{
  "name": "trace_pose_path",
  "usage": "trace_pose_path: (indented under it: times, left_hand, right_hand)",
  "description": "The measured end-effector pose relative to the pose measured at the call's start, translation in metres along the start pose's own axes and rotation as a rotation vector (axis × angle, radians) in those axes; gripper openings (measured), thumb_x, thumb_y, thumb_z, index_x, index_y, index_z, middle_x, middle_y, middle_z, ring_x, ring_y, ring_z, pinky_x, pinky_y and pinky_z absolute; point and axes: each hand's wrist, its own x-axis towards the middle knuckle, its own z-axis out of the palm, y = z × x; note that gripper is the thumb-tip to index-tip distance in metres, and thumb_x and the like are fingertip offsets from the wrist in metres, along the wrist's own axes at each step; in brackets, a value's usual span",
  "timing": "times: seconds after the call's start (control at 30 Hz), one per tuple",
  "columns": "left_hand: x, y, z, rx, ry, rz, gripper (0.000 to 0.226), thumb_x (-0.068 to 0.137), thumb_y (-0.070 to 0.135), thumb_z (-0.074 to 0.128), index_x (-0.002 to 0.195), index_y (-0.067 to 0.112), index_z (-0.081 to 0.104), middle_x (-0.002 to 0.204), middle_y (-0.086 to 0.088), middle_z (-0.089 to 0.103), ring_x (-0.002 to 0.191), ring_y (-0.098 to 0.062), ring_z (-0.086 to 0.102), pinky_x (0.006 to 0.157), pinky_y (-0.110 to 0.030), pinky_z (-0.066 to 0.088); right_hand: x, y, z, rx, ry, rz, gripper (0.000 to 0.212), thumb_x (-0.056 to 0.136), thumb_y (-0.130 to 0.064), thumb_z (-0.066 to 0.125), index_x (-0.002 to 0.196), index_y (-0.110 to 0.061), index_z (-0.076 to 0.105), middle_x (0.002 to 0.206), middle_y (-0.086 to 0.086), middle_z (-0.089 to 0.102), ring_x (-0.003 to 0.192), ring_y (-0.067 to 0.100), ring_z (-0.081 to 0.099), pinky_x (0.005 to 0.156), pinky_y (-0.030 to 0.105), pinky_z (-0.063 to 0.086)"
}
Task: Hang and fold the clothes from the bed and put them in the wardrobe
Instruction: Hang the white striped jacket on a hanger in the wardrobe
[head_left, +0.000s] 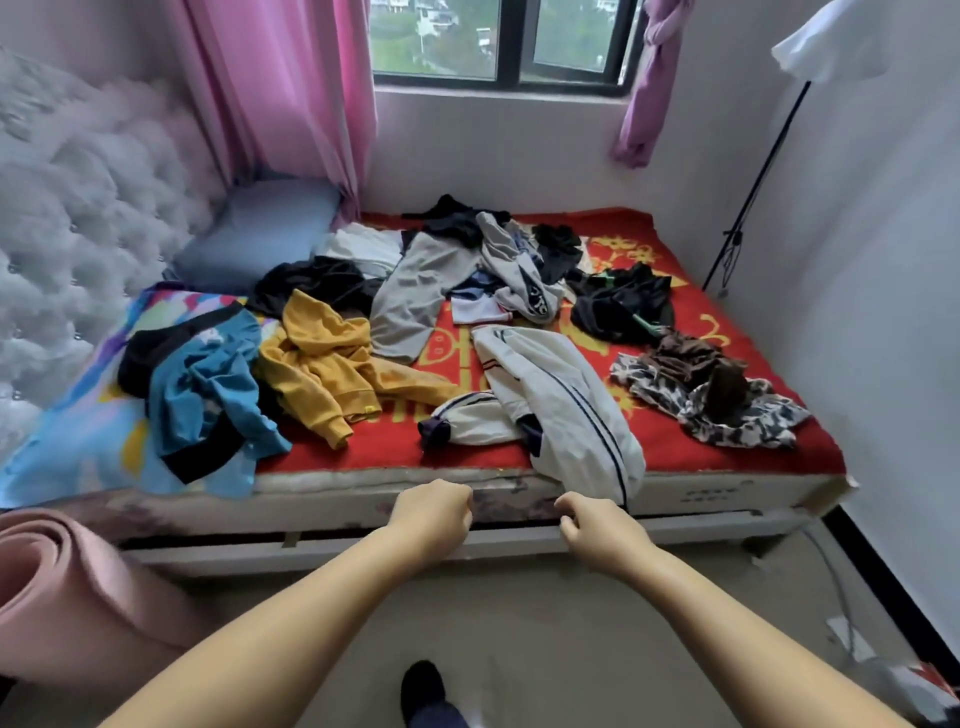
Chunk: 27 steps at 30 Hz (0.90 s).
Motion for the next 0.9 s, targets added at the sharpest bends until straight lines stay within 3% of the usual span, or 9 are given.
trace_pose_path:
  times: [0.07,0.17,0.3,0.5,0.63,0.77,0.9]
  left_hand:
    - [0.035,-0.014,-0.005,-0.014,-0.008,-0.004,0.023,0.093,0.020,0.040,0.092,0.013,0.061,0.094,-0.005,0.066,0.085,-0.029,0.060,0.062,-0.031,0.040]
    - [0.086,-0.039,-0.018,-0.033,-0.025,-0.031,0.022,0.091,0.020,0.042,0.093,0.014,0.063,0.092,-0.004,0.066,0.084,-0.028,0.061,0.062,-0.031,0.041]
    - [0.154,-0.076,-0.038,-0.079,-0.047,-0.055,0.026,0.095,0.023,0.039,0.098,0.016,0.064,0.097,-0.003,0.066,0.088,-0.027,0.061,0.072,-0.035,0.048]
    - [0.219,-0.113,-0.045,-0.094,-0.067,-0.075,0.027,0.094,0.024,0.038,0.097,0.020,0.065,0.097,0.000,0.066,0.086,-0.024,0.062,0.070,-0.033,0.047]
    - [0.257,-0.121,-0.048,-0.077,-0.097,-0.073,0.027,0.095,0.025,0.038,0.096,0.018,0.064,0.098,-0.002,0.066,0.087,-0.025,0.062,0.070,-0.033,0.047]
    - [0.301,-0.113,-0.053,-0.082,-0.100,-0.061,0.023,0.095,0.022,0.038,0.091,0.017,0.060,0.096,-0.003,0.064,0.089,-0.027,0.060,0.062,-0.031,0.037]
    - [0.360,-0.090,-0.044,-0.086,-0.110,-0.054,0.027,0.094,0.021,0.036,0.096,0.017,0.062,0.097,-0.003,0.065,0.092,-0.027,0.060,0.063,-0.030,0.037]
  right_hand:
    - [0.035,-0.006,-0.011,0.000,-0.002,-0.019,0.037,0.096,-0.028,0.038,0.130,-0.024,0.052,0.116,0.002,0.066,0.100,0.022,0.063,0.076,0.031,0.047]
    - [0.090,-0.019,-0.026,0.048,-0.015,-0.027,0.035,0.097,-0.027,0.037,0.126,-0.021,0.054,0.111,0.004,0.067,0.086,0.020,0.061,0.072,0.029,0.047]
    - [0.162,-0.037,-0.042,0.041,-0.046,-0.003,0.033,0.096,-0.029,0.039,0.121,-0.023,0.059,0.114,0.002,0.067,0.100,0.020,0.062,0.081,0.031,0.049]
    - [0.231,-0.052,-0.056,0.075,-0.101,0.017,0.030,0.097,-0.024,0.038,0.117,-0.015,0.059,0.100,0.006,0.068,0.085,0.020,0.061,0.074,0.033,0.049]
    - [0.272,-0.038,-0.067,0.058,-0.143,0.068,0.031,0.096,-0.023,0.038,0.116,-0.013,0.060,0.104,0.007,0.069,0.087,0.022,0.062,0.080,0.037,0.052]
    - [0.311,-0.016,-0.086,0.052,-0.159,0.085,0.033,0.095,-0.016,0.036,0.111,-0.003,0.062,0.094,0.013,0.069,0.073,0.026,0.061,0.072,0.036,0.051]
    - [0.354,0.020,-0.095,0.088,-0.153,0.116,0.034,0.094,-0.017,0.034,0.111,-0.009,0.061,0.091,0.007,0.069,0.070,0.023,0.062,0.069,0.037,0.053]
